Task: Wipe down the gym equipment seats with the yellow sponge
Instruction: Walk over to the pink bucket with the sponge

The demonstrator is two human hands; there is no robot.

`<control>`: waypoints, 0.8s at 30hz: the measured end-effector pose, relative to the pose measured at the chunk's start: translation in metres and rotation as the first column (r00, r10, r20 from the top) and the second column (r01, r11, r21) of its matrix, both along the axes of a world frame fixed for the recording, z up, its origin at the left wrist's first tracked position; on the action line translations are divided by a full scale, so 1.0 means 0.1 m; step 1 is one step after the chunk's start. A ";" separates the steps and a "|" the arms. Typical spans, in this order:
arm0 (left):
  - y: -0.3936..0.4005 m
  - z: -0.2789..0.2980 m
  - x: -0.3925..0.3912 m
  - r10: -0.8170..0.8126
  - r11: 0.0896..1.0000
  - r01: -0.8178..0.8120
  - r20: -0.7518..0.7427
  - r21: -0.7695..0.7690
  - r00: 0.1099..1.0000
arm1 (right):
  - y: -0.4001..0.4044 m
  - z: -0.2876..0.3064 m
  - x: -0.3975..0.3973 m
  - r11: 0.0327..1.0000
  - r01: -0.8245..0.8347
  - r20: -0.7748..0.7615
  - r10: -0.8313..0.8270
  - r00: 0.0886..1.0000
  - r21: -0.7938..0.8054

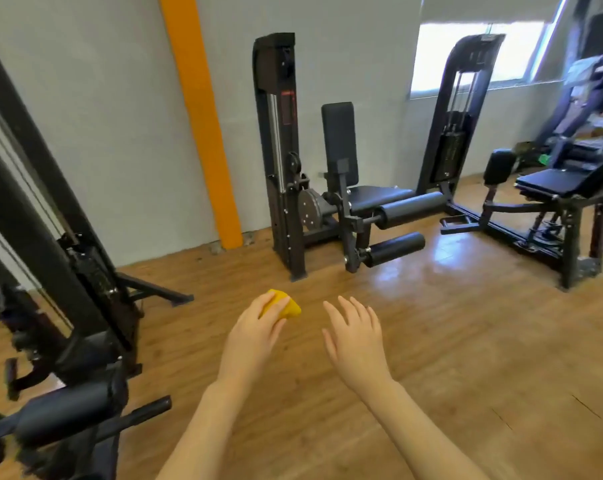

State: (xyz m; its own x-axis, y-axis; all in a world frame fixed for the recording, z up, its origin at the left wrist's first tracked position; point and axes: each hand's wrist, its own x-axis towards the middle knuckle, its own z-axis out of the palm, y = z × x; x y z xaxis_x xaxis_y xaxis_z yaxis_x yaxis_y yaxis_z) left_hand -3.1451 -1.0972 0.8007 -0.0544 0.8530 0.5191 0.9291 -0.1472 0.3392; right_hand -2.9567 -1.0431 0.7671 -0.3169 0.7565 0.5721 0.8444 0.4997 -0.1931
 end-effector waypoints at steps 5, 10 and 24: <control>1.11 -0.11 0.36 -0.163 0.986 0.162 -0.008 -0.031 0.987 | 0.71 -0.12 0.47 0.985 0.167 0.022 -0.167 0.986 -0.036; 2.27 -0.22 0.72 -0.331 0.943 0.330 -0.027 -0.046 0.943 | 1.58 -0.15 0.85 0.946 0.319 0.043 -0.317 0.947 -0.060; 5.23 -0.48 2.57 -0.818 0.564 0.823 0.091 -0.071 0.568 | 3.16 -0.17 2.52 0.641 0.760 0.080 -0.756 0.649 -0.106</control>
State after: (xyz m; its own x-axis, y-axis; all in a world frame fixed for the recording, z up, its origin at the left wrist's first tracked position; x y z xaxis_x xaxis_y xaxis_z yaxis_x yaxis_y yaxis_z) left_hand -2.8879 -0.5743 0.7523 0.6745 0.5850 0.4503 0.4087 -0.8039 0.4322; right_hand -2.7046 -0.7267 0.7498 0.3860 0.7988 0.4614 0.9224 -0.3434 -0.1770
